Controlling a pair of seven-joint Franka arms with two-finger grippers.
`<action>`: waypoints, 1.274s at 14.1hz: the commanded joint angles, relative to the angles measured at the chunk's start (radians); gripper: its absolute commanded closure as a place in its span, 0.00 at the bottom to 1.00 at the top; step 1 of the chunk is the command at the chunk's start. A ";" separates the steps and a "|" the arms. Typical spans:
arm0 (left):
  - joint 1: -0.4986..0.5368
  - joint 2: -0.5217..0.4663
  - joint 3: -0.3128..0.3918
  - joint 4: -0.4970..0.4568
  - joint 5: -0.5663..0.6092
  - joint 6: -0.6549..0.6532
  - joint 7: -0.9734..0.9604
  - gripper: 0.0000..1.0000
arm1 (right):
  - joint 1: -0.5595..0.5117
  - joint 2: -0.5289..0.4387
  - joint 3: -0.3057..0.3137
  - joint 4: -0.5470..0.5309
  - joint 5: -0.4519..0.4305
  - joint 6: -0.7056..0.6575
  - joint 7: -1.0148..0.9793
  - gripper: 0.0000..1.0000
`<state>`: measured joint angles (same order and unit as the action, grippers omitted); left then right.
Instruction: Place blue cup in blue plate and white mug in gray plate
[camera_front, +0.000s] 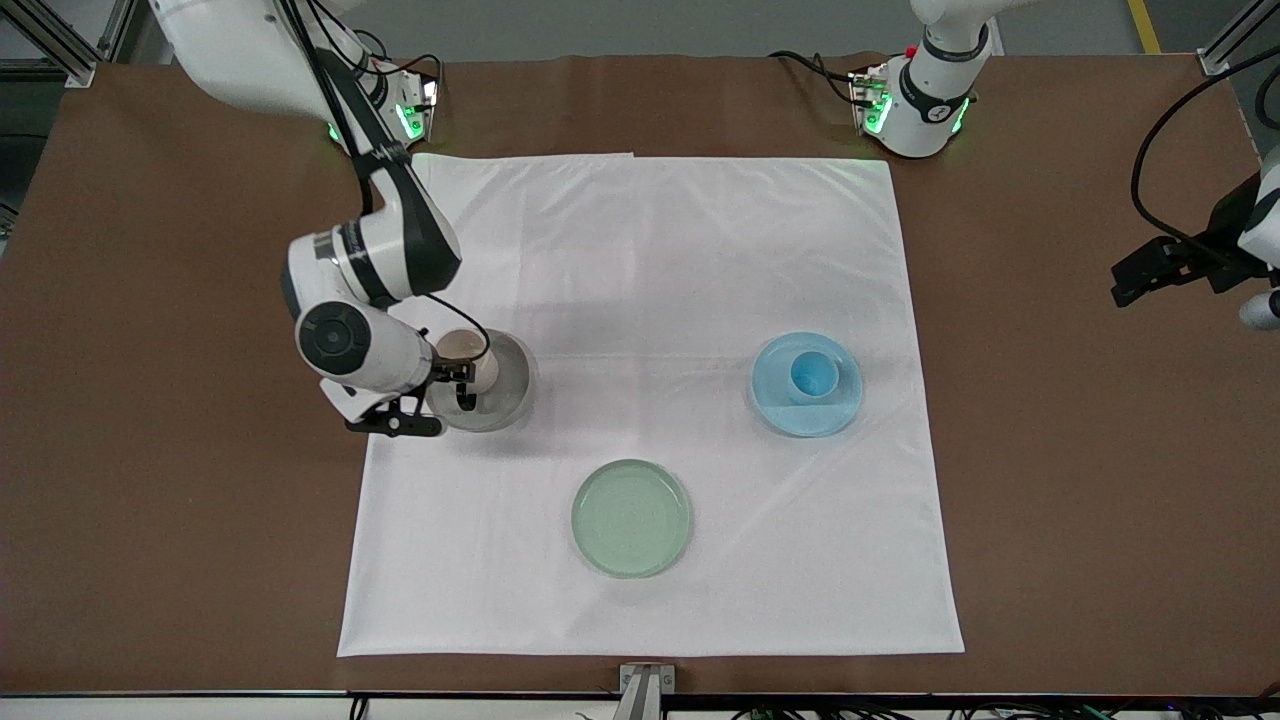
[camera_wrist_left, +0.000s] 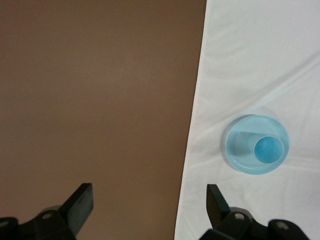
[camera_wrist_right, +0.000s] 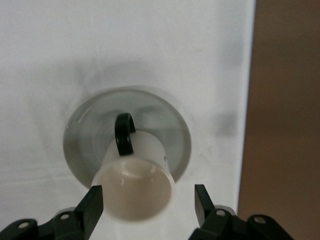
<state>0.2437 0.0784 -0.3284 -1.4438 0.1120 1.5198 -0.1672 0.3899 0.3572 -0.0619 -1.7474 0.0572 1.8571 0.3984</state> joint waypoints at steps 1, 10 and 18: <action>-0.023 -0.037 0.032 -0.017 -0.028 -0.027 0.032 0.00 | -0.098 -0.191 0.008 -0.057 0.000 -0.143 -0.030 0.00; -0.056 -0.150 0.092 -0.128 -0.110 -0.038 0.066 0.00 | -0.332 -0.406 0.008 -0.089 -0.066 -0.225 -0.303 0.00; -0.124 -0.192 0.104 -0.201 -0.129 0.020 0.057 0.00 | -0.381 -0.396 -0.001 0.109 -0.065 -0.234 -0.406 0.00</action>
<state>0.1390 -0.0893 -0.2391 -1.6189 0.0046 1.5164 -0.1138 0.0453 -0.0406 -0.0732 -1.7045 -0.0119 1.6367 0.0256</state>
